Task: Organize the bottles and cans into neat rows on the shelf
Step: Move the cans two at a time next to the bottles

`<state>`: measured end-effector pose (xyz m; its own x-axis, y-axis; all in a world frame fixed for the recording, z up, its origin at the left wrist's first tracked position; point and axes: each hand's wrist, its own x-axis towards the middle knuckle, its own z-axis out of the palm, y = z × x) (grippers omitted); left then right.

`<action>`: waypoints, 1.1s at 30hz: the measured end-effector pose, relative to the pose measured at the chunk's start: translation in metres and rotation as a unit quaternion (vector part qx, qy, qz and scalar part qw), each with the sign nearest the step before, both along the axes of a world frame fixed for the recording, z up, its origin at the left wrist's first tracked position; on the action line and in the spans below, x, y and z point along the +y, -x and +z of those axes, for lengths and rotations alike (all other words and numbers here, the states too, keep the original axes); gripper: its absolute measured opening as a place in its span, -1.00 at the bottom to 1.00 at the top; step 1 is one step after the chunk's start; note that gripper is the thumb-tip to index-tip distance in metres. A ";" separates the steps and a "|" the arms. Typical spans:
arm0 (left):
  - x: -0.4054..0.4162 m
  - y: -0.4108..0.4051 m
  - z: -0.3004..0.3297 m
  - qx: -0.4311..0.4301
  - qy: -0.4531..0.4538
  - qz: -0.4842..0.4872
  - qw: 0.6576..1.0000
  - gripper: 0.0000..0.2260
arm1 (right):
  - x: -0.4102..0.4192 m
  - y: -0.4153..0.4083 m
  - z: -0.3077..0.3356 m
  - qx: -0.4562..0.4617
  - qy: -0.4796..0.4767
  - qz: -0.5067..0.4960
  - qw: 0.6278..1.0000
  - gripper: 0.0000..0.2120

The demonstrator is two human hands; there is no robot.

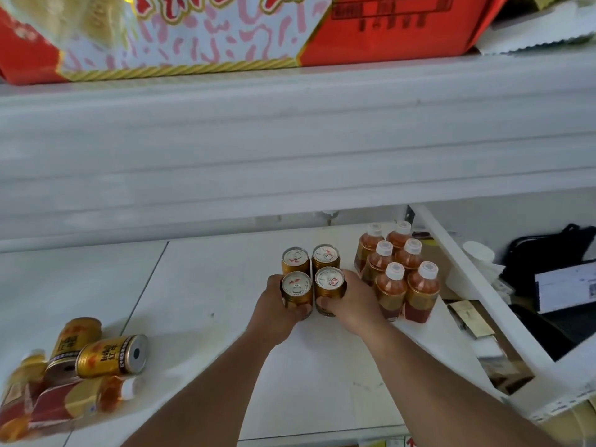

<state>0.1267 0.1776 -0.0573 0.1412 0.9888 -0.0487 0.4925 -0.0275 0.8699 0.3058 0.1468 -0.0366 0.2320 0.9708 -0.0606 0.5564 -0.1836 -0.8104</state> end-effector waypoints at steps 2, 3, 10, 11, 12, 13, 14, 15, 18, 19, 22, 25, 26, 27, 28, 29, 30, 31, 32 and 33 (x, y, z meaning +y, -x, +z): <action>0.002 0.000 -0.002 -0.002 0.001 0.003 1.000 -0.45 | 0.002 0.000 -0.001 0.001 0.002 -0.002 1.000 -0.42; 0.004 0.000 -0.003 -0.003 0.001 0.003 1.000 -0.45 | 0.003 0.000 -0.001 0.003 0.003 -0.004 1.000 -0.41; 0.008 0.000 -0.008 -0.020 0.010 0.007 1.000 -0.42 | 0.003 0.003 0.001 0.004 0.016 -0.007 1.000 -0.34; 0.006 0.001 -0.007 -0.019 0.016 0.005 1.000 -0.38 | 0.001 0.003 0.003 0.007 0.023 -0.006 1.000 -0.34; 0.005 0.003 -0.006 -0.018 0.025 0.001 1.000 -0.31 | -0.001 0.004 0.004 0.010 0.030 -0.007 0.999 -0.34; 0.002 0.005 -0.002 -0.013 0.037 -0.002 0.999 -0.19 | -0.003 0.004 0.006 0.010 0.037 -0.008 0.999 -0.36; -0.001 0.007 0.002 -0.001 0.046 -0.002 0.999 -0.09 | -0.006 0.005 0.009 0.006 0.042 -0.009 0.999 -0.38; -0.004 0.010 0.006 0.023 0.046 0.001 0.999 -0.04 | -0.010 0.005 0.011 -0.002 0.045 -0.009 0.999 -0.40; -0.018 0.020 0.019 0.132 0.009 0.011 0.991 -0.13 | -0.027 0.011 0.020 -0.031 0.052 -0.014 0.998 -0.45; -0.024 0.023 0.023 0.163 -0.001 0.003 0.987 -0.18 | -0.034 0.013 0.022 -0.038 0.055 -0.014 0.998 -0.46; -0.040 0.034 0.034 0.261 -0.014 -0.046 0.964 -0.26 | -0.057 0.021 0.028 -0.071 0.084 0.009 0.994 -0.45; -0.058 0.043 0.047 0.337 -0.027 -0.065 0.939 -0.27 | -0.080 0.030 0.038 -0.124 0.119 0.070 0.983 -0.31; -0.065 0.045 0.051 0.352 -0.031 -0.067 0.933 -0.27 | -0.086 0.034 0.041 -0.141 0.115 0.097 0.979 -0.31; -0.073 0.048 0.054 0.364 -0.033 -0.068 0.928 -0.26 | -0.092 0.037 0.045 -0.159 0.110 0.123 0.973 -0.30; -0.081 0.049 0.058 0.374 -0.035 -0.067 0.924 -0.26 | -0.097 0.041 0.049 -0.181 0.107 0.146 0.967 -0.28; -0.090 0.051 0.062 0.381 -0.037 -0.063 0.922 -0.27 | -0.101 0.045 0.054 -0.206 0.108 0.166 0.958 -0.25; -0.099 0.053 0.065 0.386 -0.038 -0.057 0.920 -0.27 | -0.106 0.048 0.058 -0.231 0.110 0.182 0.949 -0.23; -0.109 0.055 0.069 0.389 -0.039 -0.049 0.919 -0.28 | -0.110 0.052 0.062 -0.252 0.109 0.195 0.942 -0.22; -0.119 0.058 0.073 0.390 -0.035 -0.041 0.919 -0.28 | -0.116 0.055 0.066 -0.268 0.104 0.206 0.935 -0.22; -0.130 0.061 0.077 0.387 -0.027 -0.035 0.921 -0.28 | -0.122 0.059 0.069 -0.278 0.100 0.217 0.931 -0.22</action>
<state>0.0659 0.0474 0.0192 0.1473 0.9827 -0.1125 0.9602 -0.1148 0.2546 0.2472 0.0253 0.0325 -0.1296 0.9627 -0.2376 0.9359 0.0397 -0.3499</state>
